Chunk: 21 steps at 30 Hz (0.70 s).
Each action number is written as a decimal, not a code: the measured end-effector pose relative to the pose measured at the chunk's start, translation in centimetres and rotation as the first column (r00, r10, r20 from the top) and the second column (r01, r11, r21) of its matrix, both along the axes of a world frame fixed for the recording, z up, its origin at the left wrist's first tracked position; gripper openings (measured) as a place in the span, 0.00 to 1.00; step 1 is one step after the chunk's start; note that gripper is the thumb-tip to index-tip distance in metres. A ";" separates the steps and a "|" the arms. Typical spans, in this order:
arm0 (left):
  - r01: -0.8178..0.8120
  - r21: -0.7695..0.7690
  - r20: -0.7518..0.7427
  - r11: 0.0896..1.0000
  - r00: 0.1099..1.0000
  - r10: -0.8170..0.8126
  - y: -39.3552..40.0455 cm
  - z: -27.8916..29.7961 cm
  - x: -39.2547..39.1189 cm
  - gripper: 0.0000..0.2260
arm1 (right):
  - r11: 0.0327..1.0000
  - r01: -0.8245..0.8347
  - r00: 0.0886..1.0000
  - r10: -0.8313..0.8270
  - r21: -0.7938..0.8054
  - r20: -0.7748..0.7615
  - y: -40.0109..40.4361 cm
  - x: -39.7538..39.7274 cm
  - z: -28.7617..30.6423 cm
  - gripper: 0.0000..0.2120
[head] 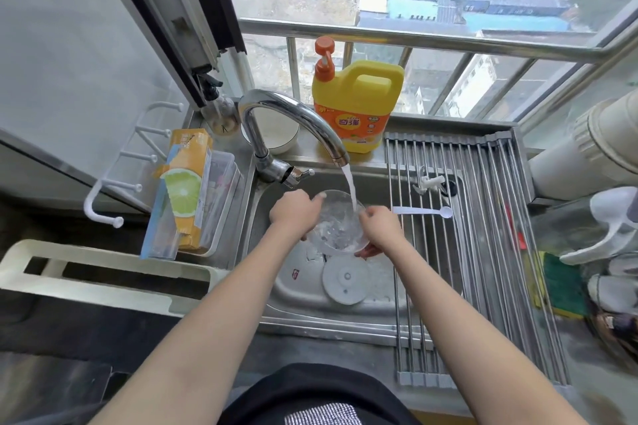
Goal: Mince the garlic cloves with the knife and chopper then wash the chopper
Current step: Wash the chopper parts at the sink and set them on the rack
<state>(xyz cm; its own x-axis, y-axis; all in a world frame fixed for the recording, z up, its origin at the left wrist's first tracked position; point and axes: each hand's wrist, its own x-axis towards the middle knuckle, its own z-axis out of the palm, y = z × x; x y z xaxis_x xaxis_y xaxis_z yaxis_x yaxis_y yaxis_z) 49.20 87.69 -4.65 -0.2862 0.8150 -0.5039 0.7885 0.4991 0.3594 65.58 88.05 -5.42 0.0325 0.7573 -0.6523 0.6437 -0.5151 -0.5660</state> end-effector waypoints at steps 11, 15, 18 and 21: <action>-0.219 0.046 0.349 0.975 0.918 0.190 0.1 -1.4 -1.7 0.14 | 0.902 0.417 0.818 -0.316 0.117 -0.480 -5.3 -3.1 -0.4 0.21; -0.420 -0.181 0.546 0.889 0.709 0.446 -0.5 -3.1 -1.5 0.06 | 0.914 0.127 0.991 -0.099 0.385 -0.091 -4.0 -2.2 0.4 0.21; -0.378 -0.354 0.467 0.855 0.721 0.512 -0.9 -2.0 -0.4 0.14 | 0.980 0.195 0.971 -0.198 -0.038 -0.137 -1.6 -0.9 0.3 0.13; -0.211 -0.328 0.382 0.921 0.862 0.333 -1.1 -1.8 -0.8 0.17 | 0.934 0.120 0.972 -0.179 -0.336 -0.150 -1.5 0.3 0.2 0.16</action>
